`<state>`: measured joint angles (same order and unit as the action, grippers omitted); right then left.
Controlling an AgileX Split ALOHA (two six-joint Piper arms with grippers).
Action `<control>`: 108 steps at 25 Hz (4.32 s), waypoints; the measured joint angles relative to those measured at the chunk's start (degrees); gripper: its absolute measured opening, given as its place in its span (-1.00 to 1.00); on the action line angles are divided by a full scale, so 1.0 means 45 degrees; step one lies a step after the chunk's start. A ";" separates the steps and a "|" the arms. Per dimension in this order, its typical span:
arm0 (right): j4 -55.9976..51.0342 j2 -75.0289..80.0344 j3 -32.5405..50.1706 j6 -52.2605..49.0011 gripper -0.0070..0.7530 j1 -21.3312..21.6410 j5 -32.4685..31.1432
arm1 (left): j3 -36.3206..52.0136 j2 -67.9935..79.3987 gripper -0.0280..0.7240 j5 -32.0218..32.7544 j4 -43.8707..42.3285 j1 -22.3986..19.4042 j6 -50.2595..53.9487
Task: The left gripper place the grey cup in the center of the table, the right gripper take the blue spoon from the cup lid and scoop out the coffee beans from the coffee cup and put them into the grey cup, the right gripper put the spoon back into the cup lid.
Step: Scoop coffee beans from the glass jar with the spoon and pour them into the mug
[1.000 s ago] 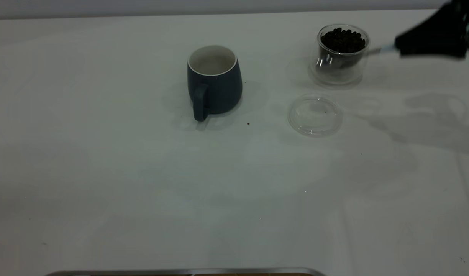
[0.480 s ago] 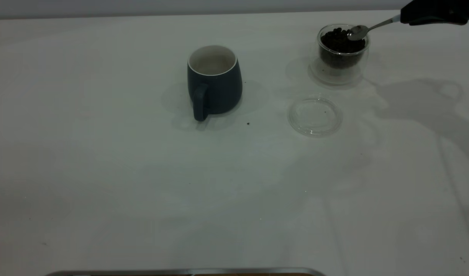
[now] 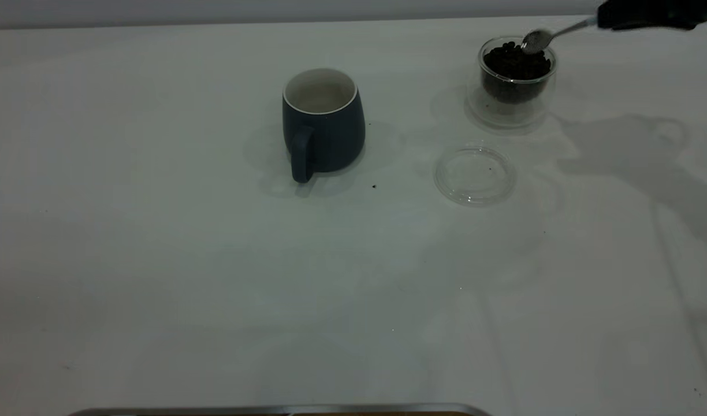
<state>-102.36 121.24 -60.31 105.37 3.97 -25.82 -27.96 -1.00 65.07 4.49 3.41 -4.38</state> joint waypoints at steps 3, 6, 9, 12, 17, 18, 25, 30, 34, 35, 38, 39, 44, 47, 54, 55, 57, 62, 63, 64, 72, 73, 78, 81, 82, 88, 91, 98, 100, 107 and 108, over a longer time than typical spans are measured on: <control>-0.0026 0.0424 0.0000 0.0059 -0.71 -0.0124 -0.0111 | 0.0000 0.0000 0.55 0.0000 0.0000 0.0000 0.0000; -0.0072 0.0733 -0.0002 -0.0049 -0.71 -0.0138 -0.0400 | 0.0000 0.0000 0.55 0.0000 0.0000 0.0000 0.0000; -0.0072 0.0873 -0.0013 -0.0736 -0.71 -0.0138 -0.0593 | 0.0000 0.0000 0.55 0.0000 0.0000 0.0000 0.0000; -0.0072 0.0873 -0.0013 -0.1561 -0.71 -0.0077 -0.0881 | 0.0000 0.0000 0.55 0.0000 0.0000 0.0000 0.0000; -0.0072 0.1032 -0.0013 -0.2624 -0.71 0.0183 -0.1365 | 0.0000 0.0000 0.55 0.0000 0.0000 0.0000 -0.0015; -0.0072 0.1118 -0.0013 -0.2771 -0.71 0.0265 -0.1489 | 0.0000 0.0000 0.55 0.0000 0.0000 0.0000 -0.0015; -0.0072 0.2340 -0.0412 -0.3637 -0.71 0.1213 -0.3639 | 0.0000 0.0000 0.55 0.0000 0.0000 0.0000 -0.0015; -0.0072 0.3034 -0.0791 -0.4169 -0.71 0.1637 -0.4993 | 0.0000 0.0000 0.55 0.0000 0.0000 0.0000 -0.0015; -0.0072 0.3235 -0.0851 -0.4284 -0.71 0.1848 -0.5679 | 0.0000 0.0000 0.55 0.0000 0.0000 0.0000 -0.0015; -0.0072 0.3245 -0.0851 -0.4296 -0.71 0.1919 -0.5762 | 0.0000 0.0000 0.55 0.0000 0.0000 0.0000 -0.0015; -0.0072 0.3245 -0.0851 -0.4381 -0.71 0.2065 -0.6159 | 0.0000 0.0000 0.55 0.0000 0.0000 0.0000 -0.0015; -0.0072 0.3245 -0.0851 -0.4393 -0.71 0.2120 -0.6233 | 0.0000 0.0000 0.55 0.0000 0.0000 0.0000 -0.0015; -0.0072 0.3245 -0.0851 -0.4476 -0.71 0.2252 -0.6435 | 0.0000 0.0000 0.55 0.0000 0.0000 0.0000 -0.0015; -0.0061 0.3245 -0.0851 -0.4476 -0.71 0.2336 -0.6474 | 0.0000 0.0000 0.55 0.0000 0.0000 0.0000 0.0009; -0.0061 0.3245 -0.0851 -0.4583 -0.71 0.2558 -0.6809 | 0.0000 0.0000 0.55 0.0000 0.0000 0.0000 -0.0002; -0.0061 0.3245 -0.0851 -0.4615 -0.71 0.2588 -0.6922 | 0.0000 0.0000 0.55 0.0000 0.0000 0.0000 -0.0002; -0.0049 0.3245 -0.0851 -0.4674 -0.71 0.2676 -0.7183 | 0.0000 0.0000 0.55 0.0000 0.0000 0.0000 -0.0002; -0.0039 0.3245 -0.0851 -0.5012 -0.71 0.2715 -0.8021 | 0.0000 0.0000 0.55 0.0000 0.0000 0.0000 -0.0002; -0.0039 0.3245 -0.0851 -0.5094 -0.71 0.2715 -0.8207 | 0.0000 0.0000 0.55 0.0000 0.0000 0.0000 -0.0002; -0.0039 0.3245 -0.0851 -0.5183 -0.71 0.2715 -0.8336 | 0.0000 0.0000 0.55 0.0000 0.0000 0.0000 -0.0002; 0.0002 0.3245 -0.0851 -0.5776 -0.71 0.2621 -0.8693 | 0.0000 0.0000 0.55 0.0000 0.0000 0.0000 -0.0002; 0.0002 0.3245 -0.0851 -0.5831 -0.71 0.2546 -0.8693 | 0.0000 0.0000 0.55 0.0000 0.0000 0.0000 -0.0002; -0.0010 0.3245 -0.0851 -0.6063 -0.71 0.1950 -0.8693 | 0.0000 0.0000 0.55 0.0000 0.0000 0.0000 -0.0002; -0.0010 0.3245 -0.0851 -0.6192 -0.71 0.1439 -0.8693 | 0.0000 0.0000 0.55 0.0000 0.0000 0.0000 -0.0002; -0.0010 0.3245 -0.0851 -0.6236 -0.71 0.1245 -0.8693 | 0.0000 0.0000 0.55 0.0000 0.0000 0.0000 -0.0016; -0.0010 0.3245 -0.0851 -0.6515 -0.71 0.0064 -0.8693 | 0.0000 0.0000 0.55 0.0000 0.0000 0.0000 -0.0016; 0.0004 0.3245 -0.1014 -0.6629 -0.71 -0.0559 -0.8693 | 0.0000 0.0000 0.55 0.0000 0.0000 0.0000 -0.0016; 0.0014 0.3245 -0.1638 -0.7134 -0.71 -0.1899 -0.8586 | 0.0000 0.0000 0.55 0.0000 0.0000 0.0000 -0.0016; 0.0018 0.3245 -0.1828 -0.7215 -0.71 -0.2196 -0.8344 | 0.0000 0.0000 0.55 0.0000 0.0000 0.0000 -0.0016; 0.0045 0.3245 -0.2230 -0.7165 -0.71 -0.2898 -0.7044 | 0.0000 0.0000 0.55 0.0000 0.0000 0.0000 -0.0016; 0.0045 0.3261 -0.2291 -0.6965 -0.71 -0.2952 -0.6773 | 0.0000 0.0000 0.55 0.0000 0.0000 0.0000 -0.0016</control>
<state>-102.16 135.91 -70.62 74.03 -9.32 -56.29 -27.96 -1.00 65.07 4.49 3.41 -4.45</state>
